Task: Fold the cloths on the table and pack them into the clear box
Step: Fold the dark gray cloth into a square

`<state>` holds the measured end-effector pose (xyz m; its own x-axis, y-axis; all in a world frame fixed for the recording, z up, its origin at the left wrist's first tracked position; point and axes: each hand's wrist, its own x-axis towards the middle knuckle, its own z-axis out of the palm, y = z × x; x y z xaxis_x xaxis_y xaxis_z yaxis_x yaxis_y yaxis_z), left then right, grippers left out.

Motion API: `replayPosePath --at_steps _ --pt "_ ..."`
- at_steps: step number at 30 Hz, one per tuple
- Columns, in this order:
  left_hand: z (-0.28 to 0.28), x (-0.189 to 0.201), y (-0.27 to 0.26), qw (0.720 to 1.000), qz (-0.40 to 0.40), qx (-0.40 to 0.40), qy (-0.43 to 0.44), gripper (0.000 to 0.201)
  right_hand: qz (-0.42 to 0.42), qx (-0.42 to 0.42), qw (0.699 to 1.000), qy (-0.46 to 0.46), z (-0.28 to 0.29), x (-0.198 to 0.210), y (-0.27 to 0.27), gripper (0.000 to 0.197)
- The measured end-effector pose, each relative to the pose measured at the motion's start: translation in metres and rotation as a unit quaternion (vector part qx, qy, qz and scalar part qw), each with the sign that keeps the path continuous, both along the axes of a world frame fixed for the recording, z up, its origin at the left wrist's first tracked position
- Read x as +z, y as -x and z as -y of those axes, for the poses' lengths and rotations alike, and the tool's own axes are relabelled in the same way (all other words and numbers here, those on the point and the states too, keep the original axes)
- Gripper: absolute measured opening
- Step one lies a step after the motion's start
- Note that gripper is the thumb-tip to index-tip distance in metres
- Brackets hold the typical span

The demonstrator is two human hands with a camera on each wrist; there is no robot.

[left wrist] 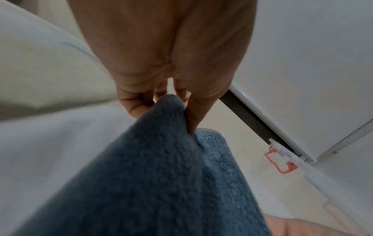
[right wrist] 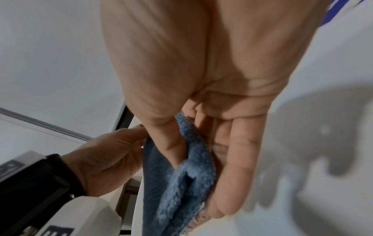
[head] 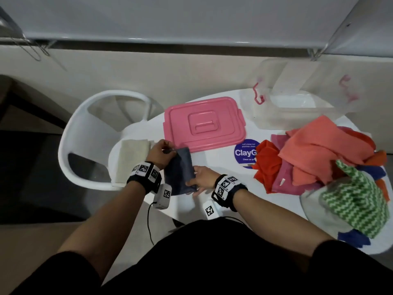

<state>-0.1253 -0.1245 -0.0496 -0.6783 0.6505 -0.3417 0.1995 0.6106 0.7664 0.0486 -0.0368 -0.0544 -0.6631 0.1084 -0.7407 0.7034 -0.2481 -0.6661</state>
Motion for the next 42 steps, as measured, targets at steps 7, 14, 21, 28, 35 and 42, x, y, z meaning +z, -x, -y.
replayPosePath --at_steps 7,14,21,28,35,42 --pt "0.004 -0.007 0.06 0.987 -0.158 -0.003 0.013 0.038 0.002 -0.087 0.993 0.078 0.016 -0.014 0.078 0.031" --pt "0.026 -0.03 0.036 0.904 -0.329 -0.272 0.016 0.04 0.036 -0.109 0.993 0.025 0.018 -0.027 0.082 0.029" --pt "0.028 -0.043 0.024 0.926 -0.277 -0.256 0.024 0.062 0.012 -0.069 0.997 -0.01 0.021 -0.033 0.076 0.035" --pt "0.035 -0.08 0.021 0.919 -0.29 -0.251 0.095 0.068 0.056 -0.123 0.977 -0.163 0.02 -0.041 0.062 0.026" --pt "0.033 -0.092 0.014 0.911 -0.32 -0.229 0.124 0.07 0.119 -0.183 0.884 -0.412 -0.009 -0.047 -0.01 0.016" --pt "0.033 -0.081 0.007 0.905 -0.357 -0.21 0.102 0.072 0.248 -0.107 0.723 -0.635 -0.069 -0.048 -0.11 0.069"
